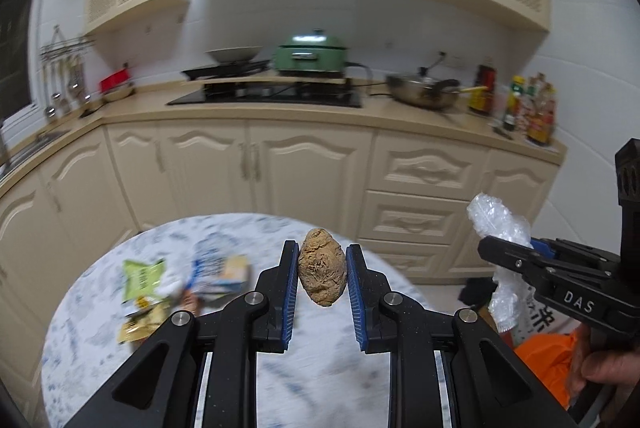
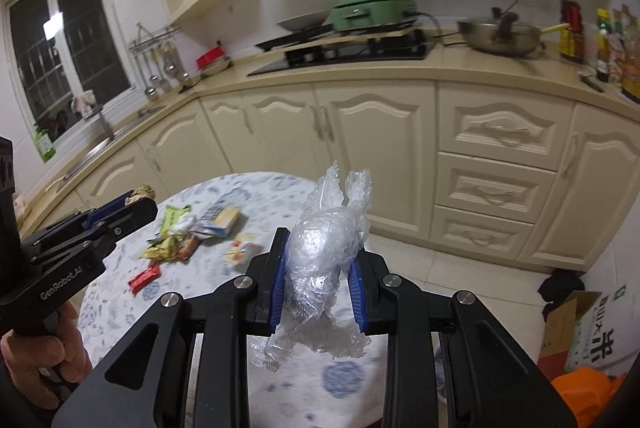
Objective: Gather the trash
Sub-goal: 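Lift the wrap and cookie and carry both tools to the blue bin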
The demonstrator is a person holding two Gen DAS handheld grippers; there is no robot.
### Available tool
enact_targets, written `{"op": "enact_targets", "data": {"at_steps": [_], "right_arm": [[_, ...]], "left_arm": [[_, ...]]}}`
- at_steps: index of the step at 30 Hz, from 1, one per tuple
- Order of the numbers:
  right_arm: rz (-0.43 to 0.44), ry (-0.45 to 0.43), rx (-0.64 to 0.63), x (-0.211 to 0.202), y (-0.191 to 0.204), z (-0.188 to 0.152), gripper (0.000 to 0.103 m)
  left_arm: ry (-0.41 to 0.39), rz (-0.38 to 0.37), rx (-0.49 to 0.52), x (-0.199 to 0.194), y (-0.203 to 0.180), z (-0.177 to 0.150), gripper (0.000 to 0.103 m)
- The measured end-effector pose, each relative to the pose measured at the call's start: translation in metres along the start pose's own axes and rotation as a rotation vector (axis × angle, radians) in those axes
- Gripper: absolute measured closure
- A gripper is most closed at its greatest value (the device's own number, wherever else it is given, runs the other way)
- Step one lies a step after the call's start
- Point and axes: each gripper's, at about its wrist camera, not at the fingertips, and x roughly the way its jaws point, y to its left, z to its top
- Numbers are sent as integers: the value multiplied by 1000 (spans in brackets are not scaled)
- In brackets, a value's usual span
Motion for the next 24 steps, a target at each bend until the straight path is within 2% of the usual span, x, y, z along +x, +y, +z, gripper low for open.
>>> {"op": "enact_targets", "data": {"at_steps": [9, 15, 24], "right_arm": [[-147, -50, 98, -44, -83, -6, 76], [-248, -19, 187, -53, -148, -26, 76], [-302, 63, 323, -39, -226, -68, 76]], "left_arm": [[22, -139, 60, 40, -61, 22, 83], [109, -255, 108, 94, -108, 23, 83], [252, -343, 190, 188, -168, 28, 83]]}}
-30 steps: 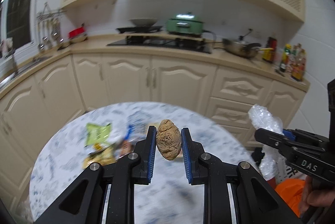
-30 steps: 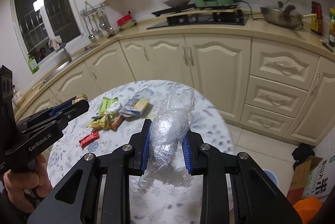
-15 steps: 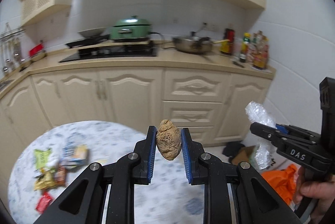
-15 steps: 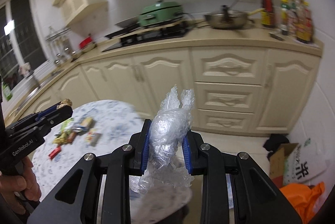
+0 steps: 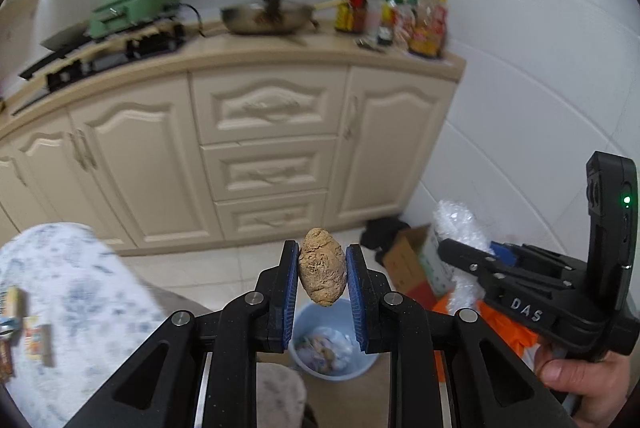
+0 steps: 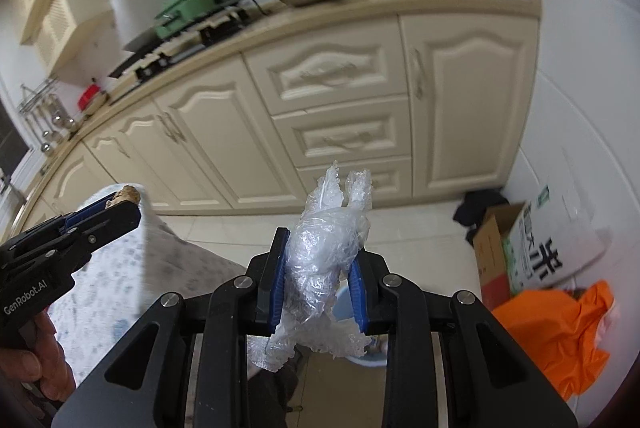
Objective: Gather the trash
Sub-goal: 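Lift the wrap and cookie and carry both tools to the blue bin, then open both tools over the blue bin to drop the wrap and cookie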
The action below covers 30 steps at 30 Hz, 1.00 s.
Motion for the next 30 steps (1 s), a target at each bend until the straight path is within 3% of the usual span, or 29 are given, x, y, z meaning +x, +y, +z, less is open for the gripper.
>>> {"op": "enact_targets", "data": {"at_steps": [15, 22, 25, 26, 27, 30], "right_arm": [[-8, 138, 107, 79, -58, -17, 76], [-16, 208, 160, 117, -86, -30, 73], [-13, 232, 187, 129, -98, -36, 61], [-16, 237, 194, 131, -100, -37, 45], [-19, 241, 200, 132, -102, -38, 30], [-19, 233, 217, 131, -106, -41, 17]], "left_arm": [[248, -48, -14, 177, -15, 48, 83], [343, -67, -22, 237, -15, 60, 81], [357, -53, 0, 254, -17, 66, 59], [361, -41, 4, 257, -17, 67, 39], [354, -20, 3, 262, -17, 71, 26], [324, 20, 6, 259, -17, 72, 15]]}}
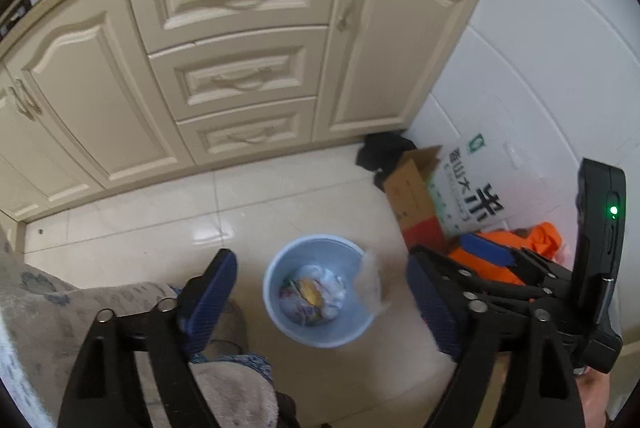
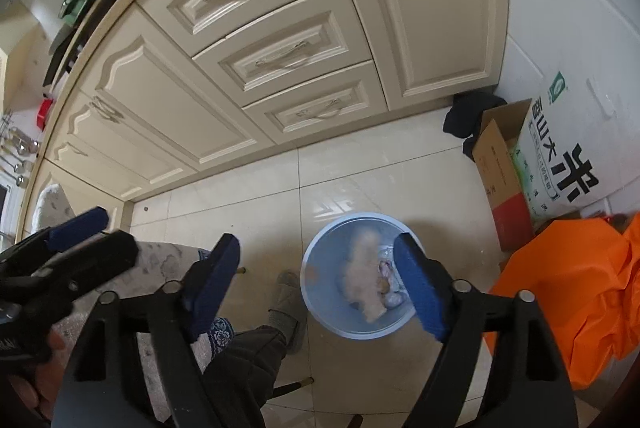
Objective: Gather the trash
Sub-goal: 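Open both tools over the blue bin to drop the wrap and cookie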
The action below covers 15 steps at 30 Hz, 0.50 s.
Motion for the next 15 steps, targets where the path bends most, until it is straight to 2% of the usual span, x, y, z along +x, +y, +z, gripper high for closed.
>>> {"op": "enact_targets", "data": {"at_steps": [1, 2, 3, 5, 7, 15], "right_arm": [[-3, -6, 5, -1, -1, 0, 13], [-9, -16, 12, -3, -2, -1, 2], [-15, -24, 19, -5, -2, -2, 0], [-19, -7, 34, -6, -1, -3, 0], [-75, 2, 23, -7, 3, -5, 0], [-69, -41, -15, -40, 33, -11, 0]], "left_arm": [[-4, 22, -2, 0, 0, 2, 14], [-9, 40, -4, 0, 0, 4, 11], [-15, 53, -5, -1, 0, 4, 9], [-37, 80, -3, -5, -2, 1, 8], [-62, 95, -3, -15, -7, -5, 6], [-170, 96, -24, -78, -10, -45, 3]]}}
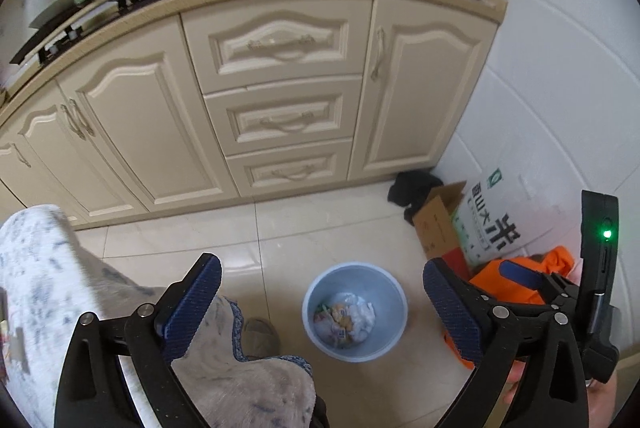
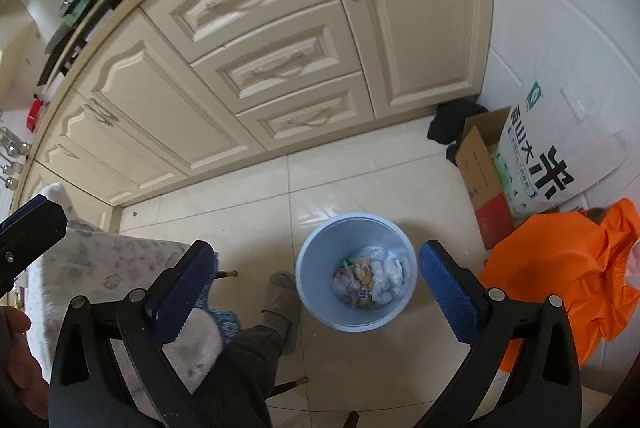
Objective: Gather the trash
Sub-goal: 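Open both tools over the blue bin to drop the wrap and cookie, then move both open tools back over the table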
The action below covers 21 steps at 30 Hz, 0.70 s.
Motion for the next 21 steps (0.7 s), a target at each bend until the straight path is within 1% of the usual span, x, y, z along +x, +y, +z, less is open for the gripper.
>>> {"op": "enact_targets", "data": {"at_steps": [1, 6, 7, 9, 10, 13, 17, 21], "right_arm": [[0, -9, -9, -6, 5, 0, 0], [16, -67, -61, -42, 40, 0, 0], [18, -79, -64, -48, 45, 0, 0], [27, -103, -70, -62, 60, 0, 0], [34, -113, -79, -69, 67, 0, 0], [53, -153, -128, -91, 96, -1, 0], [77, -196, -184, -115, 129, -8, 0], [110, -229, -240, -137, 167, -15, 0]], "left_arm": [[-16, -1, -3, -16, 4, -8, 3], [-104, 1, -28, -73, 18, -27, 1], [-118, 1, -32, -96, 29, -37, 1], [-149, 3, -45, -122, 40, -47, 1], [-167, 5, -54, -141, 49, -55, 1], [-216, 18, -74, -184, 69, -75, 1], [-279, 36, -107, -238, 97, -103, 1], [-327, 63, -143, -283, 120, -133, 1]]}}
